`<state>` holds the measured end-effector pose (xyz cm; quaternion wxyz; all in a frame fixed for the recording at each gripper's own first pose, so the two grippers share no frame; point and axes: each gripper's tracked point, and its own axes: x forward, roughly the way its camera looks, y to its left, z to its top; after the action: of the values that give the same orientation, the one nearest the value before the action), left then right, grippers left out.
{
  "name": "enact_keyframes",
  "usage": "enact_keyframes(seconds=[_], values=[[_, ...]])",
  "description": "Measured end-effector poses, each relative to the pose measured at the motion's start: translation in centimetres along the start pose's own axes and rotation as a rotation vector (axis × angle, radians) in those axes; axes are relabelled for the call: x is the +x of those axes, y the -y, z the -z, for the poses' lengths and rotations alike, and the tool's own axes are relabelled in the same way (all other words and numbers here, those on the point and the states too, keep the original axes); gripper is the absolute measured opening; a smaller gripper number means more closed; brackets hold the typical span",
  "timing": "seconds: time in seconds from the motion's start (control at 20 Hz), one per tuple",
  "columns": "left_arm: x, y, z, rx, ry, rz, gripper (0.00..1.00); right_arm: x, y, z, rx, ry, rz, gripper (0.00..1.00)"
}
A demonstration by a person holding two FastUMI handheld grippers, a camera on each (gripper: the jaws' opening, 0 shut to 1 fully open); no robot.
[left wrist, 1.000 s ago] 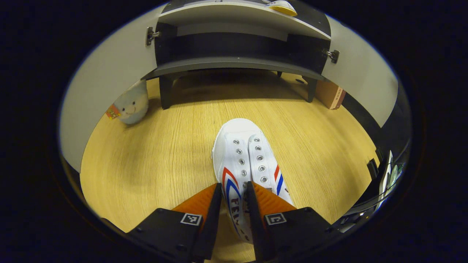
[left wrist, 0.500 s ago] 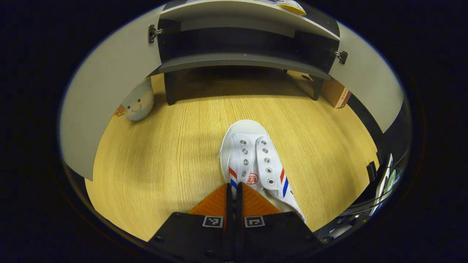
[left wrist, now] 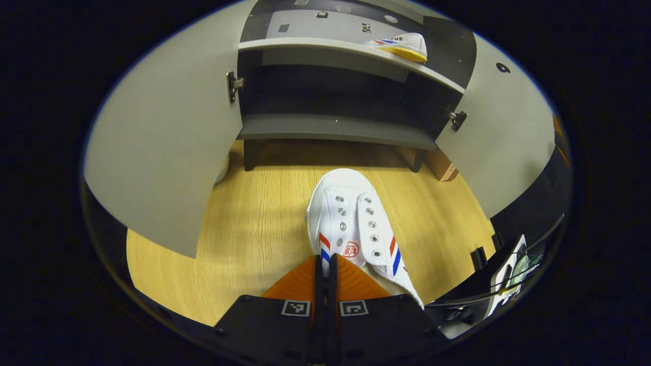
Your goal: Grab one shoe with the right hand and put it into the shoe cabinet, grab the other shoe with the left hand and put it into the shoe cabinet; then close the right door with the right hand and the left door with the left hand.
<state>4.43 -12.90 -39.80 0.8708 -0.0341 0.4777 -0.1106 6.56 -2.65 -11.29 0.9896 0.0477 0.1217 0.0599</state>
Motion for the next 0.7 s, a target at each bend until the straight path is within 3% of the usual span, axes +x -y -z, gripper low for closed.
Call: enact_keyframes(seconds=[0.2, 0.5, 0.7], values=[[-3.8, -0.7, -3.4, -0.039, 0.042, 0.021, 0.07, 0.7, -0.8, -1.3, -0.007, 0.024, -0.072, 0.93], [-11.4, -3.4, -11.7, 0.032, 0.128, -0.001, 0.07, 1.3, -1.8, -1.9, -0.035, 0.04, -0.154, 0.93], [-12.8, -3.4, -18.0, 0.045, 0.178, -0.013, 0.07, 1.5, -2.0, -2.1, -0.03, 0.047, -0.179, 0.93]])
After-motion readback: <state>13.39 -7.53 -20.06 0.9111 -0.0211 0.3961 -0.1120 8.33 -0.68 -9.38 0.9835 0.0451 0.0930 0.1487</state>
